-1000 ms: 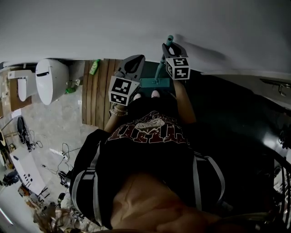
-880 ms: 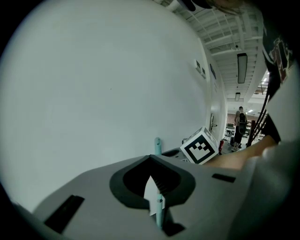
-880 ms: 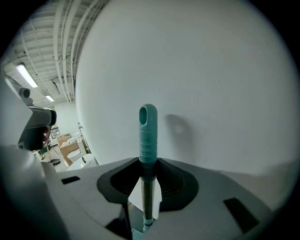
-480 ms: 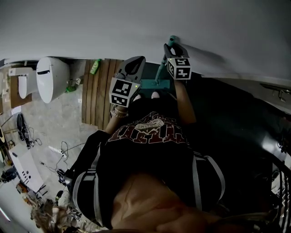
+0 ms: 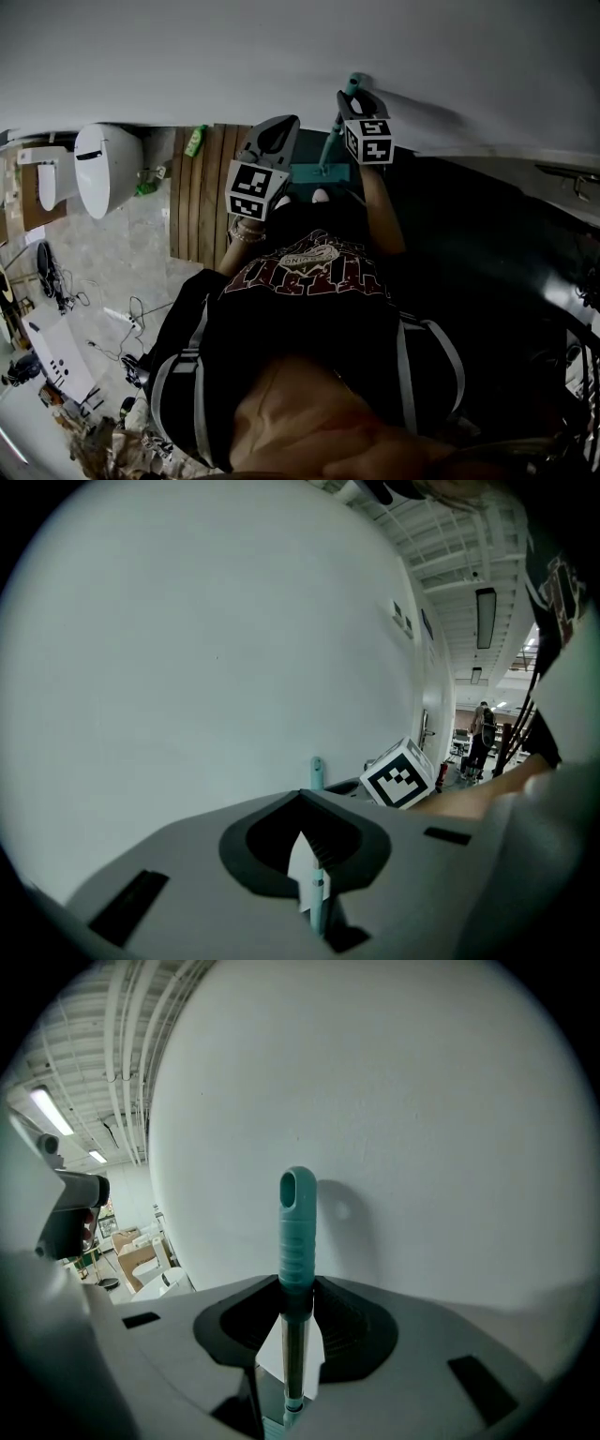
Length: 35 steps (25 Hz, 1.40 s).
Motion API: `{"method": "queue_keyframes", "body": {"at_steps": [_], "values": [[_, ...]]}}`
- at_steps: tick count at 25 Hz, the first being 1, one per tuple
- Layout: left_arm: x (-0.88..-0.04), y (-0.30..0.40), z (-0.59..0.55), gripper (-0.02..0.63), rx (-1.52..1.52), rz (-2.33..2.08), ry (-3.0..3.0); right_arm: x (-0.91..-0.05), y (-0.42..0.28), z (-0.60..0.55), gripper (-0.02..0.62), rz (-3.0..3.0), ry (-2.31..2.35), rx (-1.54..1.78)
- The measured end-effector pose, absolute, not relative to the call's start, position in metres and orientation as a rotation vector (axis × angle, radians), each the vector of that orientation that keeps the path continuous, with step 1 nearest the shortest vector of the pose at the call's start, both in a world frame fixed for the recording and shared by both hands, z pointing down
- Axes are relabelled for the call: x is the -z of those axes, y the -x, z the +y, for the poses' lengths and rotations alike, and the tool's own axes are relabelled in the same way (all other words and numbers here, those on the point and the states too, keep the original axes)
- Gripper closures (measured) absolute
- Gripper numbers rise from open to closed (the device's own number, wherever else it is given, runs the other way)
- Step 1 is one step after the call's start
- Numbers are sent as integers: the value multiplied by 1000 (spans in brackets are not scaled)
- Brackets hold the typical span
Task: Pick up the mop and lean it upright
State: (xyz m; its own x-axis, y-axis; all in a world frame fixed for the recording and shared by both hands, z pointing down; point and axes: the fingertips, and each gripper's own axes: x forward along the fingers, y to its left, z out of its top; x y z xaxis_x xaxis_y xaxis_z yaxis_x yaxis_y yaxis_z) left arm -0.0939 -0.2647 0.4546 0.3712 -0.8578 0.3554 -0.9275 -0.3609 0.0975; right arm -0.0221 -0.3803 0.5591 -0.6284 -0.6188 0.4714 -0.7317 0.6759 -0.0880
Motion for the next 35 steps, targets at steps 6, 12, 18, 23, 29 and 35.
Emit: {"method": "queue_keyframes", "body": {"at_steps": [6,12,18,23,29,35], "values": [[-455,95,-257,566,-338,-1567,-2366,-565,17,-375,472,-2482,-1056,-401],[-455,94,-256,566,-341,-1571,-2360,-571,18,-378,472,-2460,-1047,-389],[-455,90,-252,566,-344,-1568,-2359,-563,9,-375,472,-2457,-1073,-368],[-455,89,-252,566,-341,-1566,-2367,-548,3,-370,472,-2507,-1102,-404],[-450,89,-253,566,-330,-1554,-2379,-516,-4,-357,473,-2548,-1122,-362],[-446,80,-254,566,-323,-1521,-2420,-491,-9,-339,474,-2577,-1112,-327]]}}
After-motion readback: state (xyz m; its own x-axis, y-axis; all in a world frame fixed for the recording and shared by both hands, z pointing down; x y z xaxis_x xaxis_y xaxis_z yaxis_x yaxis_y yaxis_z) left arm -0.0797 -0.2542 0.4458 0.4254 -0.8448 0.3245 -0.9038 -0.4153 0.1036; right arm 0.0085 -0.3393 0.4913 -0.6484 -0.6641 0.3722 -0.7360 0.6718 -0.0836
